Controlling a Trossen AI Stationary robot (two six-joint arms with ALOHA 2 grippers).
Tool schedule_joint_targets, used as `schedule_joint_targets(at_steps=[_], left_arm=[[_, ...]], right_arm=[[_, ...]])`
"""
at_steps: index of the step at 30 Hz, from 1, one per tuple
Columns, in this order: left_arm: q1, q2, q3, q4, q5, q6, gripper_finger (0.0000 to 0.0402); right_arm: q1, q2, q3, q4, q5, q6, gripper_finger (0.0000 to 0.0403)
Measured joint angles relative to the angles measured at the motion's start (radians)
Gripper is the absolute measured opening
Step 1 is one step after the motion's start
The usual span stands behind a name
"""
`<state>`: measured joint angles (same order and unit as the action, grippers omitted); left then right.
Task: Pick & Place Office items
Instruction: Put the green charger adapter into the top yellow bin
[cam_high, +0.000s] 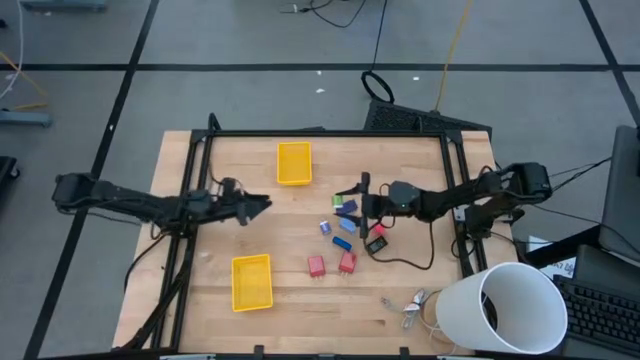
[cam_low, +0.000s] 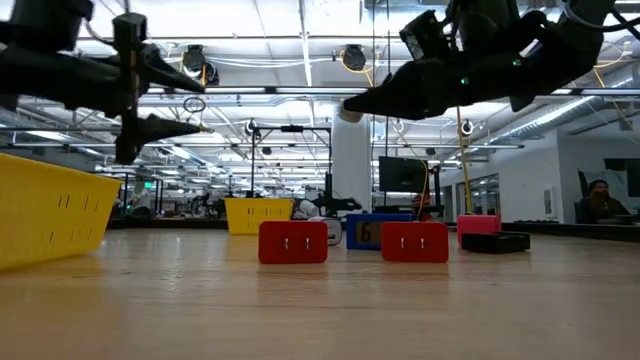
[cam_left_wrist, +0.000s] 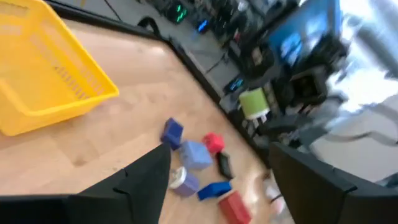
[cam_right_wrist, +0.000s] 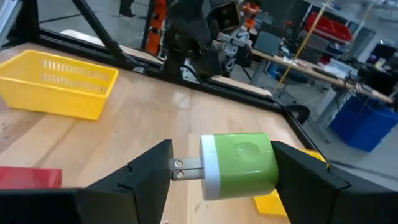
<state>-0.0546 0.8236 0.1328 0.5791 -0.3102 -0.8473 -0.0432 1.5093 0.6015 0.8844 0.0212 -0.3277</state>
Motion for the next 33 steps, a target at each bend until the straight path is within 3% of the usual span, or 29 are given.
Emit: schedule_joint_targets(at_steps=[8,17,33], left_arm=[[-0.002,0.354,0.314,0.001,0.052,0.108,0.0337],[-0.002,0.641,0.581,0.0,0.175,0.122,0.0347],[0.017,0.827,0.73,0.002,0.179,0.11,0.0347]], right_arm=[[0.029,0.01,0.031,0.002,0.005,-0.054,0.024],[0.032,0.01,0.031,0.014,0.008,-0.082,0.0239],[0.058,0.01,0.03,0.031,0.01,-0.117,0.0239]])
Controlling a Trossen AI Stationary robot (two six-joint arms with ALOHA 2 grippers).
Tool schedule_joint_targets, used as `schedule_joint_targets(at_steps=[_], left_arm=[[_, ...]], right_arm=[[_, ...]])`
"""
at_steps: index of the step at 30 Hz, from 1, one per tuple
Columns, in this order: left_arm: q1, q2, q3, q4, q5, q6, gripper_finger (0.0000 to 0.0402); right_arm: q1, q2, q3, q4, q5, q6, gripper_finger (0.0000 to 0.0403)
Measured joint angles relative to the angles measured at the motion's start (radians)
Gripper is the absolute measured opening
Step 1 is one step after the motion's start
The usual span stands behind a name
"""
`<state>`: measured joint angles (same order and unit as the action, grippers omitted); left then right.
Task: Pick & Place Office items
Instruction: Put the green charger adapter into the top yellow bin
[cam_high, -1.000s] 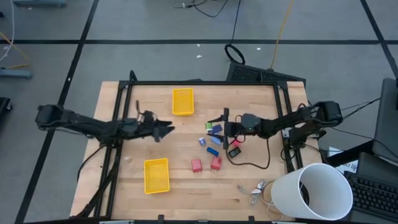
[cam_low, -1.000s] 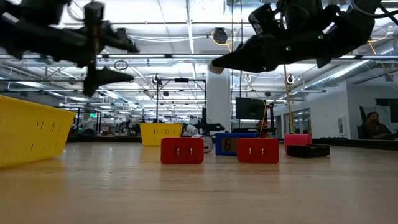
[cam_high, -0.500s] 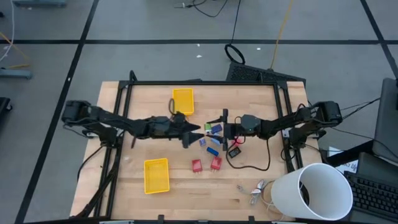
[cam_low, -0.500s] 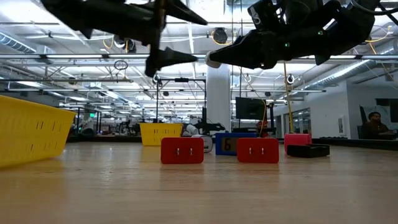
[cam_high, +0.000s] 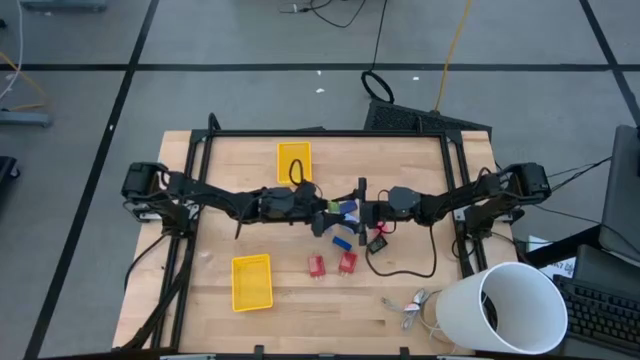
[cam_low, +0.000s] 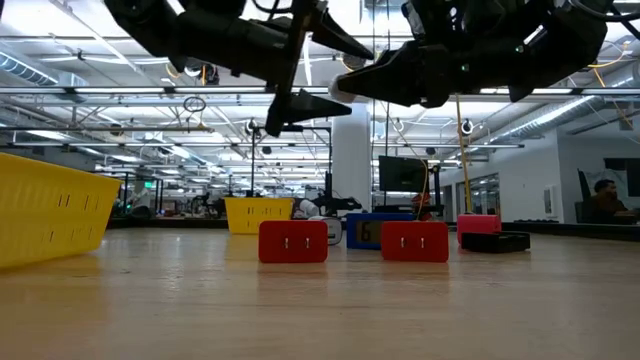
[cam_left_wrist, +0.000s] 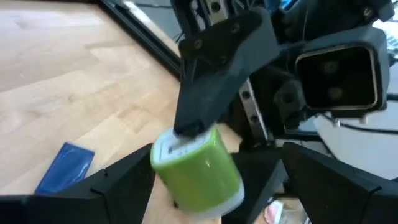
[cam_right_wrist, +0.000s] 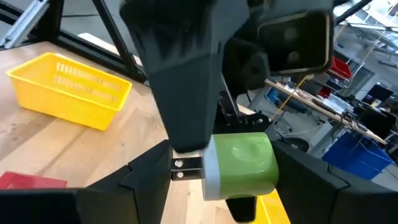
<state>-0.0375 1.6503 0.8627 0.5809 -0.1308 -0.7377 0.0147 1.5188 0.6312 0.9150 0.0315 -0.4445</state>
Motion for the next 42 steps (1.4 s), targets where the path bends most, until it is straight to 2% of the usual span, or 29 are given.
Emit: schedule_joint_targets(at_steps=[4,7,16,20,28,33,40,42], left_arm=[[0.004,-0.001,0.005,0.002,0.001,0.0,0.0345],[0.006,-0.001,0.005,0.016,0.0,-0.008,0.0328],[0.006,0.0,0.004,0.005,-0.009,0.004,0.0197],[0.007,0.0,0.004,0.001,-0.008,-0.015,0.0163],[0.03,0.0,0.003,0.015,-0.002,0.011,0.0173],[0.035,-0.005,0.004,0.026,0.002,0.029,0.0133],[0.055,-0.068,0.002,-0.033,0.008,0.15,0.0131],[0.06,-0.107,0.002,-0.09,-0.015,0.191,0.0131]], right_arm=[[0.0,0.0,0.0,-0.009,0.0,-0.01,0.0239],[0.0,0.0,0.0,-0.01,0.0,-0.01,0.024],[0.002,-0.002,0.0,-0.002,-0.004,-0.013,0.024],[0.002,-0.001,0.0,-0.006,0.001,-0.036,0.0239],[0.001,-0.001,0.0,-0.012,0.039,-0.015,0.0251],[0.003,0.0,0.0,-0.019,0.074,0.006,0.0265],[0.007,-0.04,0.002,-0.053,0.106,0.073,0.0269],[0.006,-0.086,-0.001,-0.126,0.107,0.114,0.0267]])
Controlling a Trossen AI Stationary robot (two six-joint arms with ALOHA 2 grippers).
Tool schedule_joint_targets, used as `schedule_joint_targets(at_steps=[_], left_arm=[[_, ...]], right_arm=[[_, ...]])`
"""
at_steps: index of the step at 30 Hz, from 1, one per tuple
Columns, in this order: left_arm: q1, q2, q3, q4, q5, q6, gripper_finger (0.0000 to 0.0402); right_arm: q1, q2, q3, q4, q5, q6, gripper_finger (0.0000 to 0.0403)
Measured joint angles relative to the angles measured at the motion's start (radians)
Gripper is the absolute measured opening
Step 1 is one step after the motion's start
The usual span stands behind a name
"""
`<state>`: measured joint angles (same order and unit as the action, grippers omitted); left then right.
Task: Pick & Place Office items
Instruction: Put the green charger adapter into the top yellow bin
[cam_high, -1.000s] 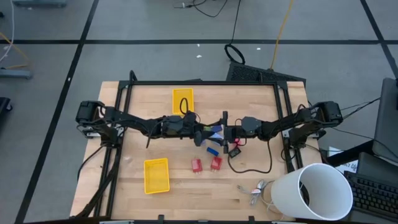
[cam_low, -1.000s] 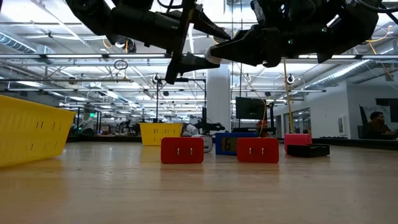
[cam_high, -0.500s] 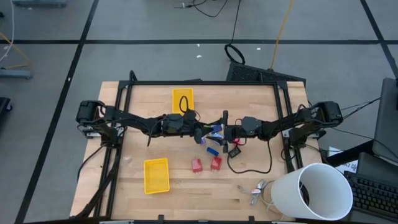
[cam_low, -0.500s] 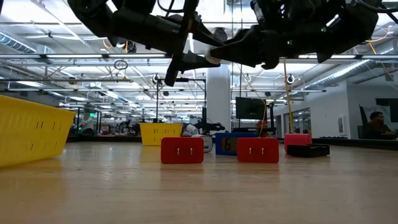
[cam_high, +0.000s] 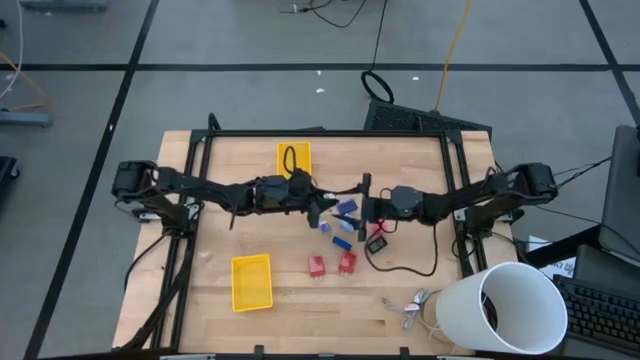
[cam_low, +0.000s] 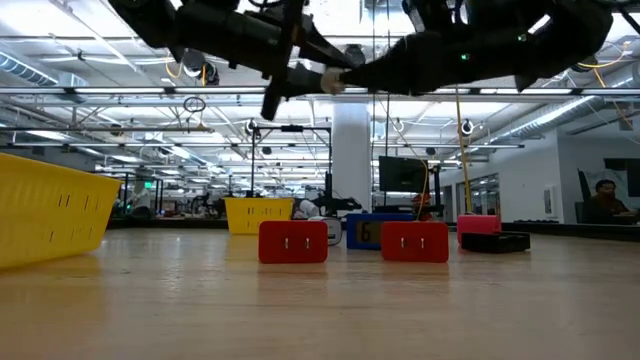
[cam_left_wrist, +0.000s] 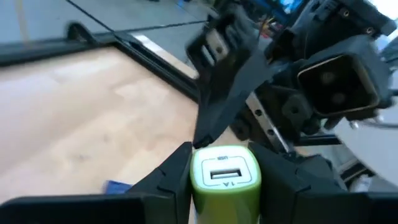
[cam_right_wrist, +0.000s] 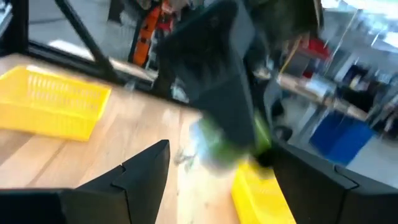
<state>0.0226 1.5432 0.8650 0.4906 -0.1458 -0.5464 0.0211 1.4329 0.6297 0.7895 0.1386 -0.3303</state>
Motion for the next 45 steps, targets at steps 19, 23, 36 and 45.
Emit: schedule_joint_targets(at_steps=[19,23,36,45], left_arm=[[0.037,-0.245,-0.02,-0.434,-0.379,0.263,0.0132],[0.095,-0.245,-0.104,-0.367,-0.373,0.247,0.0132],[0.32,-0.166,-0.377,0.141,-0.265,0.205,0.0132],[0.369,0.048,-0.307,0.212,-0.248,0.192,0.0132]], right_arm=[[-0.072,-0.351,0.0,-0.598,-0.007,0.241,0.0255],[-0.075,-0.357,-0.018,-0.568,-0.008,0.243,0.0255],[-0.128,-0.357,-0.122,-0.326,-0.009,0.232,0.0255],[-0.14,-0.357,-0.133,-0.306,-0.012,0.237,0.0256]])
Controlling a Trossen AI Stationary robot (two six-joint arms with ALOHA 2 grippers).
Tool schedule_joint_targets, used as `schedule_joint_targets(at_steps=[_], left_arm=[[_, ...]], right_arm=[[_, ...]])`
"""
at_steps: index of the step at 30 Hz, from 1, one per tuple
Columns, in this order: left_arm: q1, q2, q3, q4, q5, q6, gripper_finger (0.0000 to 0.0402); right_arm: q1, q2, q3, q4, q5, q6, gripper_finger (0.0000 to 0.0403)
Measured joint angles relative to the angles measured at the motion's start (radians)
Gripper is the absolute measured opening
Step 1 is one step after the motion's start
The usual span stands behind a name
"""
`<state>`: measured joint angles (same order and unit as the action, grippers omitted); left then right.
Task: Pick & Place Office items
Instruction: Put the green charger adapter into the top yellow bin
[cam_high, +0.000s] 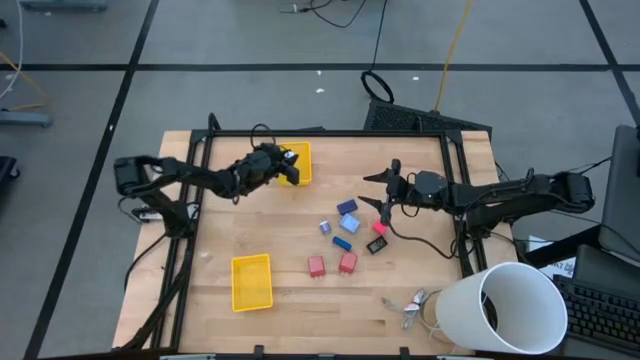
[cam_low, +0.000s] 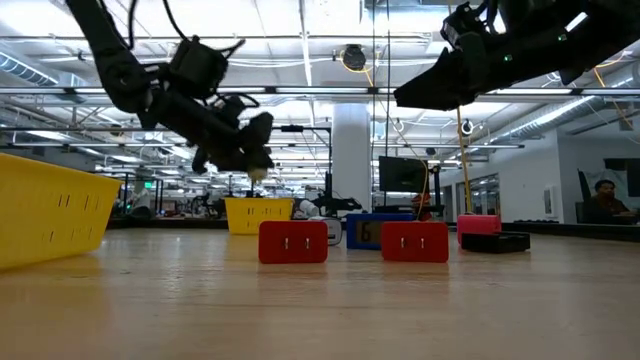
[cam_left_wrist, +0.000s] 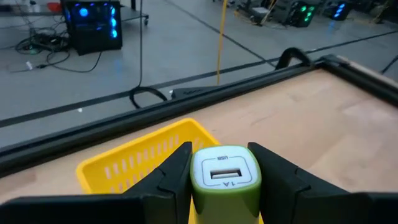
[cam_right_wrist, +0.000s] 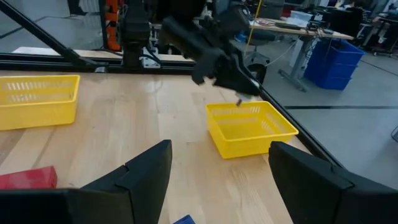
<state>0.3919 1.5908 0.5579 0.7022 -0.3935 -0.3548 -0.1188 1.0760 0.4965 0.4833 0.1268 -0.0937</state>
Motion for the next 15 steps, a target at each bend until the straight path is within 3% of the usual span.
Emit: schedule_joint_targets(at_steps=[8,15], left_arm=[[0.02,0.1,0.065,0.002,0.0,-0.013,0.0139],[0.02,0.105,0.069,0.001,-0.006,-0.013,0.0154]], right_arm=[[0.0,0.0,0.0,-0.001,0.0,0.0,0.0256],[0.0,0.0,0.0,-0.001,0.0,0.0,0.0256]])
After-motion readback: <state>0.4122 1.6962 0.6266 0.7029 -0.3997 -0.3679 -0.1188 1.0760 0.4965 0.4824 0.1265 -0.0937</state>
